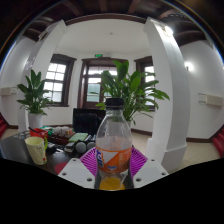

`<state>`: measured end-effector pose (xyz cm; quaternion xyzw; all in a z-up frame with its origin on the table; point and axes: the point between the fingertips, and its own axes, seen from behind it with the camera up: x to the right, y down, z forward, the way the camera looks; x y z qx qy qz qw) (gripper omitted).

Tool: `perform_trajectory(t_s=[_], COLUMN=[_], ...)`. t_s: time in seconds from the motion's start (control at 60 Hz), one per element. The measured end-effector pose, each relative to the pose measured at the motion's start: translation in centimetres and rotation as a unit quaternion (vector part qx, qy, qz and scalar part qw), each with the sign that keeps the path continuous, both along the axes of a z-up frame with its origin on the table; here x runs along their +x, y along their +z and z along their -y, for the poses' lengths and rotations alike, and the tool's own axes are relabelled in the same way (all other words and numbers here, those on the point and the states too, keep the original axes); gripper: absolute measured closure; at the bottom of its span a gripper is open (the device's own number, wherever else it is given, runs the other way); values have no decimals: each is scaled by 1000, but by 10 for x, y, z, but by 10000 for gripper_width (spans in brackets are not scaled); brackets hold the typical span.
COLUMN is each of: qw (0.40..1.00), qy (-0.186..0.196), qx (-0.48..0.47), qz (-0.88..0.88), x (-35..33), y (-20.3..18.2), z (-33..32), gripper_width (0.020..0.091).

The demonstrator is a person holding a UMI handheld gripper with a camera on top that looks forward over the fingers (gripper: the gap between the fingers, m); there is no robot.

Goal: Pour water

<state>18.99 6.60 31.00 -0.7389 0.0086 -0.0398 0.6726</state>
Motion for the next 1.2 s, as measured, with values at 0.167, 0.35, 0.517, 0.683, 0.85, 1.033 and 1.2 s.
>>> perform_trajectory(t_s=[0.167,0.35,0.517,0.683,0.85,1.033,1.2], qw=[1000,1000,985,918,801,662,543], qy=[-6,-7,34,72,108,126,129], qx=[-4,-21,-52,-63,-67,-63,-42], qz=[0,23,163,386,586,737,829], x=[-2,-6,-33,-68,-89,-98,-100], y=[10,18,31,51,69,77,94], z=[-6,-16,-34,-69,-91,-122,-152], gripper_width=[793,794,793,794,791,791,790])
